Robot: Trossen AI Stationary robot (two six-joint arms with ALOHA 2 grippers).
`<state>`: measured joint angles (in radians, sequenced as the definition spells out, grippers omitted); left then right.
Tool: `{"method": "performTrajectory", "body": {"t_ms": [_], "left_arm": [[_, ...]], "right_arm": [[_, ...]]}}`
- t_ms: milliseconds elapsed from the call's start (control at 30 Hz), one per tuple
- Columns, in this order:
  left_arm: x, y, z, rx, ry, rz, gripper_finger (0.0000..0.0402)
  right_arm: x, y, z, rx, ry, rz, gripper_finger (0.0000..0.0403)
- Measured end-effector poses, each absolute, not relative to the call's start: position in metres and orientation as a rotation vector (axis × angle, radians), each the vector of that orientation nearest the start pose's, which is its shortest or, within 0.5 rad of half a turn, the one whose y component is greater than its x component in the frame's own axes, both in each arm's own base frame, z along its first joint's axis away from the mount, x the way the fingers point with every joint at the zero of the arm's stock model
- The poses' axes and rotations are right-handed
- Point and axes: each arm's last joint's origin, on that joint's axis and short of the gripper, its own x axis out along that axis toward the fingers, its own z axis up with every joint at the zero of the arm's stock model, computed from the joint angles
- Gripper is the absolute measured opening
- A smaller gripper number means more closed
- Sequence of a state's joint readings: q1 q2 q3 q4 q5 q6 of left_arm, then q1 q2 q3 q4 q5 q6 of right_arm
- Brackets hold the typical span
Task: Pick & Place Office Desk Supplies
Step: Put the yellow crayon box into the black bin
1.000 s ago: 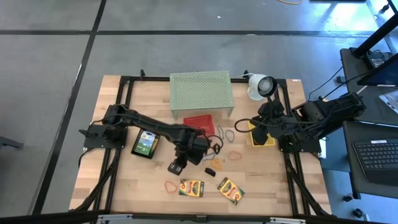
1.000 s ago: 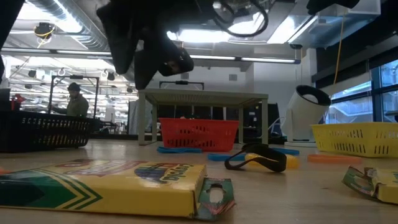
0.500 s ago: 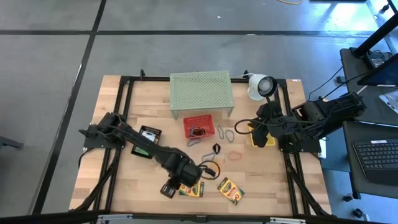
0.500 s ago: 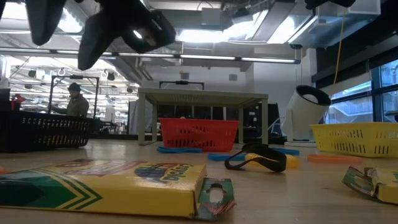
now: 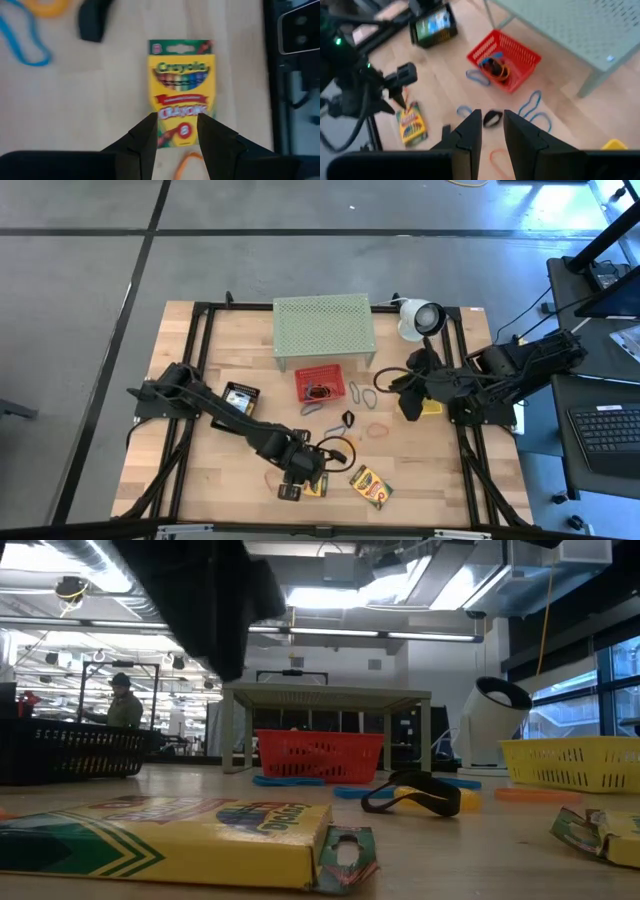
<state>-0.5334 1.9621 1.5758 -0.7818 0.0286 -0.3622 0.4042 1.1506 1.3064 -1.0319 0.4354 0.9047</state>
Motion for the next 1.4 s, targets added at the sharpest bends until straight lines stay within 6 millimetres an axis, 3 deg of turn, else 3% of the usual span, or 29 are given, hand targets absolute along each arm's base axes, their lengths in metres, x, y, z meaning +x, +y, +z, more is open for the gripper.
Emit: {"method": "performTrajectory", "body": {"t_ms": [300,533,900,1400], "left_arm": [[0.357,-0.208,0.204,-0.179,1.164,-0.36,0.0168],[0.361,-0.208,0.205,-0.116,1.09,-0.357,0.0199],[0.375,-0.203,0.181,-0.169,1.144,-0.469,0.0244],[0.382,-0.197,0.175,-0.105,1.102,-0.382,0.0247]], "right_arm": [[0.198,0.085,0.362,0.505,0.801,-0.289,0.0081],[0.196,0.088,0.362,0.506,0.783,-0.302,0.0081],[0.196,0.089,0.362,0.509,0.783,-0.301,0.0081],[0.196,0.089,0.362,0.501,0.786,-0.295,0.0081]]}}
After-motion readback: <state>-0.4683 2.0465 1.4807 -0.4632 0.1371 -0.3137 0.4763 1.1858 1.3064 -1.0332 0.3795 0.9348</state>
